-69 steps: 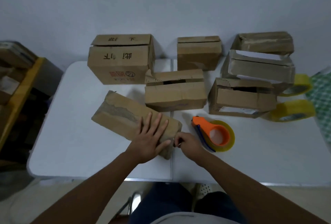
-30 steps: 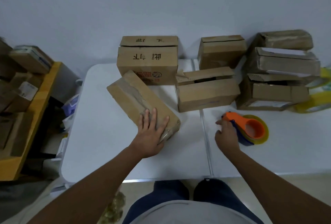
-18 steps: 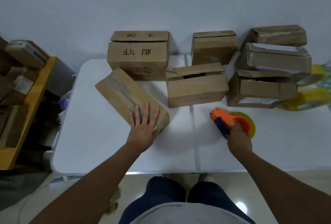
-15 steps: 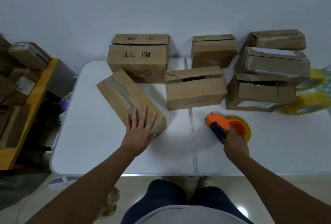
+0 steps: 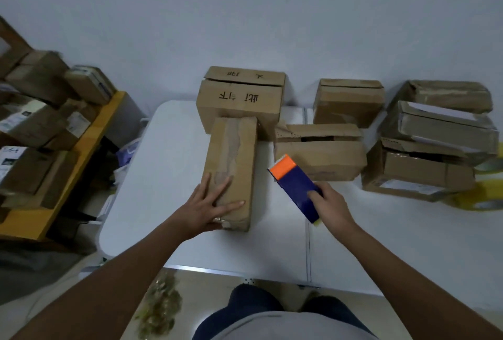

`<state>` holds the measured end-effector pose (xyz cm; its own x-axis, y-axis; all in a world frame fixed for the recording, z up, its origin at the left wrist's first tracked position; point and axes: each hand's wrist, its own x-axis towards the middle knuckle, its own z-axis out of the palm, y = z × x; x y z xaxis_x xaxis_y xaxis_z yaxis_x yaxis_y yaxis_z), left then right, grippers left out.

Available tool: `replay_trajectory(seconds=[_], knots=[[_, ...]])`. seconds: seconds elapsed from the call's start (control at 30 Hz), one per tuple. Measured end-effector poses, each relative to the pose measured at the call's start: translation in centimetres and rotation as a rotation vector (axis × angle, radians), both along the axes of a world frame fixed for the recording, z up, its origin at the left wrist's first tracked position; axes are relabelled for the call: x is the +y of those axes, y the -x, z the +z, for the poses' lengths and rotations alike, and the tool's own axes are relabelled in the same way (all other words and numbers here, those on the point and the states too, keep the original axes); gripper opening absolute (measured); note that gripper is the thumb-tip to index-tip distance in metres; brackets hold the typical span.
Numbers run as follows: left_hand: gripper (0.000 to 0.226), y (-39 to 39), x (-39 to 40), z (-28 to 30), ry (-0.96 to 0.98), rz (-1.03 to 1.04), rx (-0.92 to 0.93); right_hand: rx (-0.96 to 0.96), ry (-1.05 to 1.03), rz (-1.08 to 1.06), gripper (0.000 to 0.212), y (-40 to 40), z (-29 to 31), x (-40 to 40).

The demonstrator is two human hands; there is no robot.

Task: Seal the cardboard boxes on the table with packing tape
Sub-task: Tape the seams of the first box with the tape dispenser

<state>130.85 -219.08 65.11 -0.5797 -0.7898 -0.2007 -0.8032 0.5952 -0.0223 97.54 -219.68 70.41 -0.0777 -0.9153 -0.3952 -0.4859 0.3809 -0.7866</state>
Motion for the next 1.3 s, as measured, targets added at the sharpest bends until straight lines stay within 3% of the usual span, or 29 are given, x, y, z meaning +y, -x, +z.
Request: replay_trajectory(seconds=[0.13, 0.23, 0.3, 0.37, 0.43, 0.5, 0.57, 0.73, 1.03, 1.17, 1.3], knots=[[0.091, 1.1, -1.0, -0.6, -0.111, 0.016, 0.001, 0.007, 0.087, 0.068, 0.039, -1.6, 2.4, -0.4], [0.084, 0.9, -0.9, 0.5, -0.159, 0.041, 0.058, 0.035, 0.113, 0.181, 0.039, -2.5, 4.0, -0.7], [0.072, 1.8, -0.9, 2.6, -0.166, 0.206, 0.317, 0.090, 0.110, 0.279, 0.037, -2.8, 4.7, -1.1], [0.045, 3.4, -1.2, 5.2, -0.218, 0.637, 0.793, 0.127, 0.101, 0.352, 0.035, -2.9, 5.4, -1.3], [0.031, 4.8, -1.9, 7.2, -0.582, 1.099, 1.262, 0.155, 0.083, 0.396, 0.038, -3.2, 6.0, -1.5], [0.027, 5.3, -2.3, 7.8, -0.932, 1.273, 1.439, 0.173, 0.069, 0.419, 0.046, -3.5, 6.5, -1.5], [0.025, 5.4, -2.2, 8.2, -1.111, 1.304, 1.481, 0.184, 0.065, 0.436, 0.046, -3.7, 6.8, -1.5], [0.023, 5.2, -2.2, 8.7, -1.242, 1.298, 1.502, 0.174, 0.040, 0.451, 0.029, -3.8, 6.9, -1.4], [0.014, 5.7, -1.9, 8.2, -1.217, 1.240, 1.509, 0.099, -0.098, 0.500, 0.036, -2.8, 6.7, -1.9], [0.021, 6.1, -1.6, 7.8, -1.225, 1.253, 1.489, 0.101, -0.148, 0.552, 0.044, -2.7, 6.5, -1.8], [0.025, 6.1, -1.6, 7.6, -1.250, 1.261, 1.477, 0.127, -0.095, 0.576, 0.038, -2.8, 6.2, -1.4]])
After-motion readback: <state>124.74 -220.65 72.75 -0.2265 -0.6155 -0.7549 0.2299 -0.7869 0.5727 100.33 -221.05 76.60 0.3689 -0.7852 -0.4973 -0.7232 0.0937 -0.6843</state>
